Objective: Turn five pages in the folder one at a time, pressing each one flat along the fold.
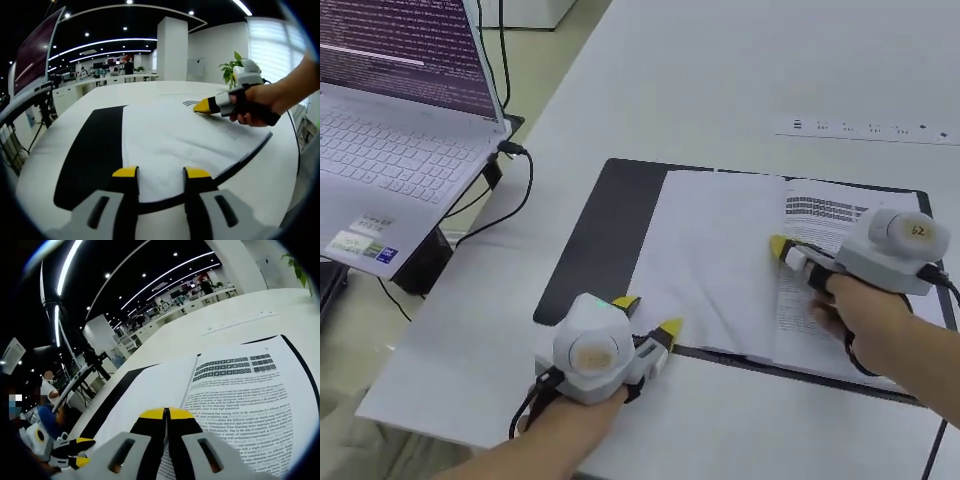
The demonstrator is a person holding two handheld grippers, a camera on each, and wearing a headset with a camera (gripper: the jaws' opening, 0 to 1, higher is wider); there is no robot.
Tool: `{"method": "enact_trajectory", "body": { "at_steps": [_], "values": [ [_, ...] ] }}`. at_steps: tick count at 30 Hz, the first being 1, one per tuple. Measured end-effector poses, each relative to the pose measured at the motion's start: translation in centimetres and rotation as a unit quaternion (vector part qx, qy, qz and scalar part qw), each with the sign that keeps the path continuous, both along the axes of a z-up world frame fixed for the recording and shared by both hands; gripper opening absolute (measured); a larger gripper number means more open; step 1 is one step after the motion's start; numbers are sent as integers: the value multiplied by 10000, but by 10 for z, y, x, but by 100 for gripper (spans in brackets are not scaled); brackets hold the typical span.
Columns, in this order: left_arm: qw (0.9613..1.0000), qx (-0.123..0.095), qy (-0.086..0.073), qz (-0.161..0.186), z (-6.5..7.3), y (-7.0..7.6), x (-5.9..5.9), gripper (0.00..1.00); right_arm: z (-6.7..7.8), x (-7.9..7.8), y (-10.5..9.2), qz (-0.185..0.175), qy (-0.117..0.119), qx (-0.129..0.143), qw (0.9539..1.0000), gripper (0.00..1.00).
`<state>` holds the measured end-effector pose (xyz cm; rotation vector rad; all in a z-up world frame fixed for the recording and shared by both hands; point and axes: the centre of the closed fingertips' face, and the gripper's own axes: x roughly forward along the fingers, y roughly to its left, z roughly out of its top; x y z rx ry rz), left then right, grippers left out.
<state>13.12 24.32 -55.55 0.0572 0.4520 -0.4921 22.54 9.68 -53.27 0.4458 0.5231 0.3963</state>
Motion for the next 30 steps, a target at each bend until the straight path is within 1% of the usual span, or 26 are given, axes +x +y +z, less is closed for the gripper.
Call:
{"method": "enact_trajectory", "body": {
  "at_steps": [10,15,21,23,24,25,27,28,30],
  "values": [
    [10000,-25,-13,12,0,-1,0,34,2,21,-4,-146,-28,31,9999,0],
    [10000,-30,-24,11,1,-1,-1,34,3,37,-6,-200,-29,51,9998,0],
    [10000,-31,-32,13,1,-1,-1,34,3,54,-9,-207,-91,2,9997,0],
    [10000,-38,-38,15,1,-1,-1,34,3,61,-10,-221,-95,0,9997,0],
    [10000,-42,-42,17,1,-1,-1,34,2,69,-11,-196,-103,-19,9998,0],
    [10000,-44,-45,19,0,-1,-1,34,1,73,-11,-193,-109,-21,9998,0],
    [10000,-49,-51,22,0,-1,-1,34,0,80,-12,-188,-84,33,9998,0],
    [10000,-48,-52,24,0,-1,-1,34,-1,91,-15,-199,-68,70,9998,0],
    [10000,-56,-63,30,0,-1,-1,34,-3,103,-17,-190,-58,86,9998,0]
  ]
}}
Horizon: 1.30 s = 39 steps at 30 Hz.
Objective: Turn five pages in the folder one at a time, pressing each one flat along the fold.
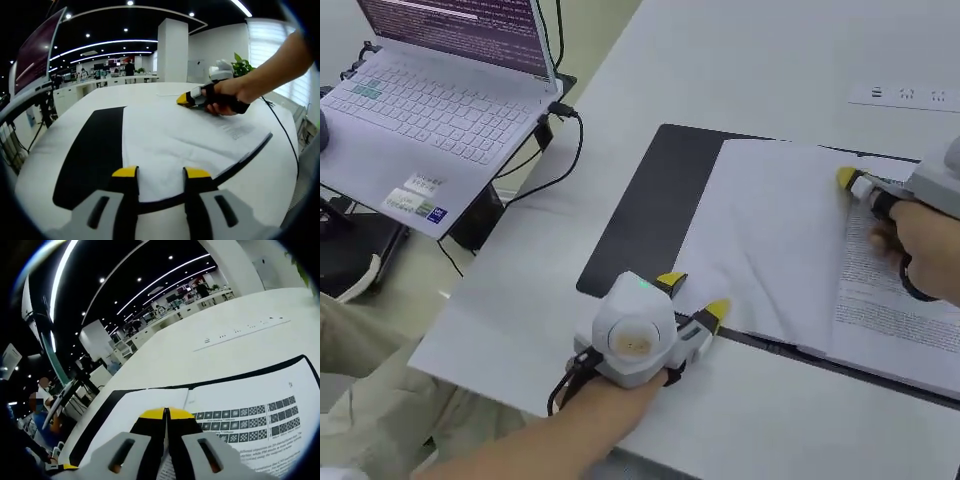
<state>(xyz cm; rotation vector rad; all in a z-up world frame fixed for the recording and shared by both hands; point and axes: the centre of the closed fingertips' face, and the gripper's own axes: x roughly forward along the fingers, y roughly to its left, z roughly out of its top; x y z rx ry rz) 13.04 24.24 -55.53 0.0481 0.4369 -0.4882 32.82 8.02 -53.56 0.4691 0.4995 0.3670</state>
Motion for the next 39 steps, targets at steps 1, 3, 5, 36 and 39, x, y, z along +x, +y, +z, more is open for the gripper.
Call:
{"method": "enact_trajectory", "body": {
  "at_steps": [1,3,5,36,39],
  "values": [
    [10000,-5,-2,3,0,0,0,34,0,2,0,-9,-12,-3,10000,0],
    [10000,-12,-3,10,0,0,0,34,0,5,-2,-43,-52,-8,10000,0],
    [10000,-10,-1,12,0,0,0,34,-1,11,-4,-95,-87,-10,9999,0],
    [10000,-32,-34,21,0,0,1,34,-12,4,-3,295,-135,-189,9993,0],
    [10000,-38,-38,24,-1,0,1,34,-9,-5,0,307,-124,-151,9993,0]
  ]
}}
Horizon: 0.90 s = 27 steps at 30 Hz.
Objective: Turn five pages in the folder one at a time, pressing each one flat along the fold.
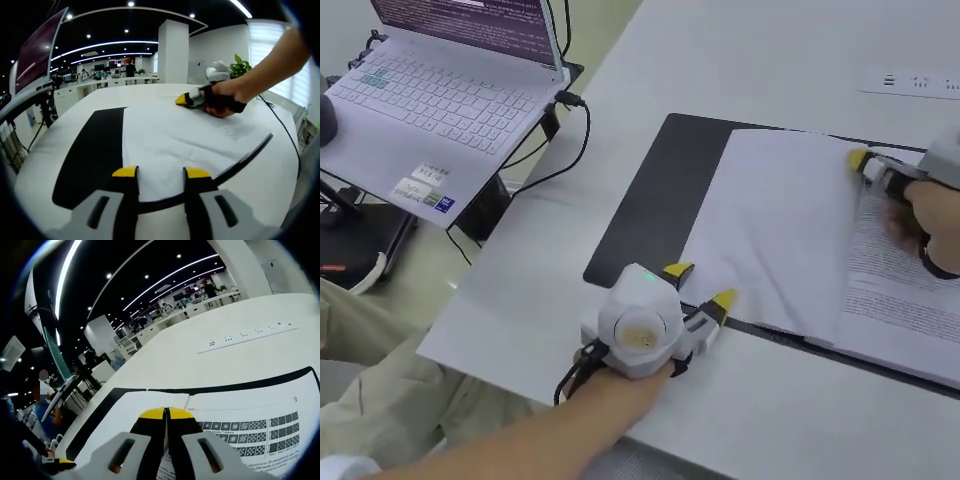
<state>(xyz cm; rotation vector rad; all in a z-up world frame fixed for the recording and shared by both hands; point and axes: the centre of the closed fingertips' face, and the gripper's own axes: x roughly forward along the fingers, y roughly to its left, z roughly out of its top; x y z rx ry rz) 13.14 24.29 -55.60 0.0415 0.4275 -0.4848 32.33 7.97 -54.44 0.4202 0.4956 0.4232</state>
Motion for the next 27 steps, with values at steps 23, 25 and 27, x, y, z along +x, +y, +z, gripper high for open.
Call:
{"method": "enact_trajectory", "body": {
  "at_steps": [23,25,27],
  "values": [
    [10000,0,5,3,0,0,-1,34,16,-66,16,265,60,157,9995,0],
    [10000,-5,5,7,1,-1,-1,34,18,-73,18,300,81,176,9994,0],
    [10000,-14,9,14,1,-1,-1,34,19,-81,19,326,63,179,9993,0]
  ]
}}
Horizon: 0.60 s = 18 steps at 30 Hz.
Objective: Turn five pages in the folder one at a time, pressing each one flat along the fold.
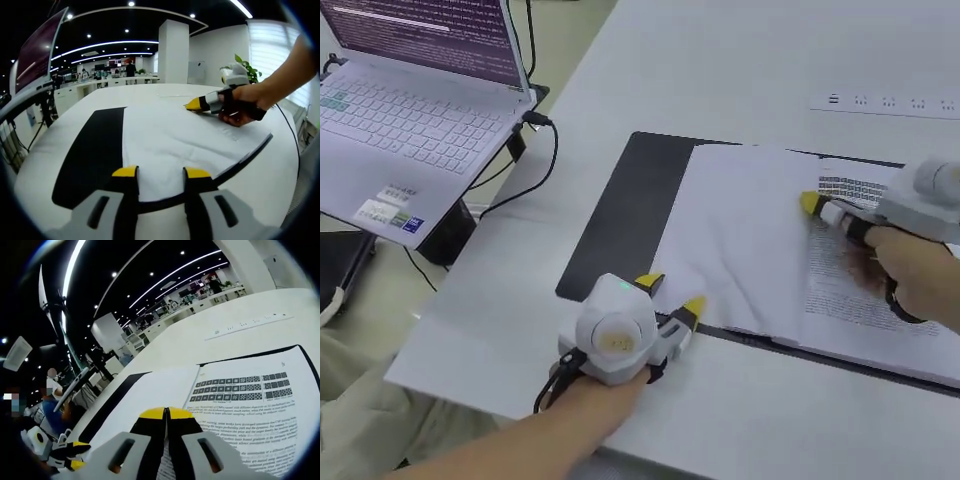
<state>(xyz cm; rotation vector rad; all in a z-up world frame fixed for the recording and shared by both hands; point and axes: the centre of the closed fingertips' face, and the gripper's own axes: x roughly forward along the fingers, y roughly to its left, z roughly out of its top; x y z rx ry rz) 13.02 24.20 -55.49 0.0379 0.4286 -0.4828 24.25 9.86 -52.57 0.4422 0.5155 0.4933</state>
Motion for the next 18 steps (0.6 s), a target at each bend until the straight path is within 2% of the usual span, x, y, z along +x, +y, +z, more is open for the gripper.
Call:
{"method": "enact_trajectory", "body": {
  "at_steps": [18],
  "values": [
    [10000,-30,-12,19,0,0,0,34,-7,-45,2,187,155,109,9996,0]
  ]
}}
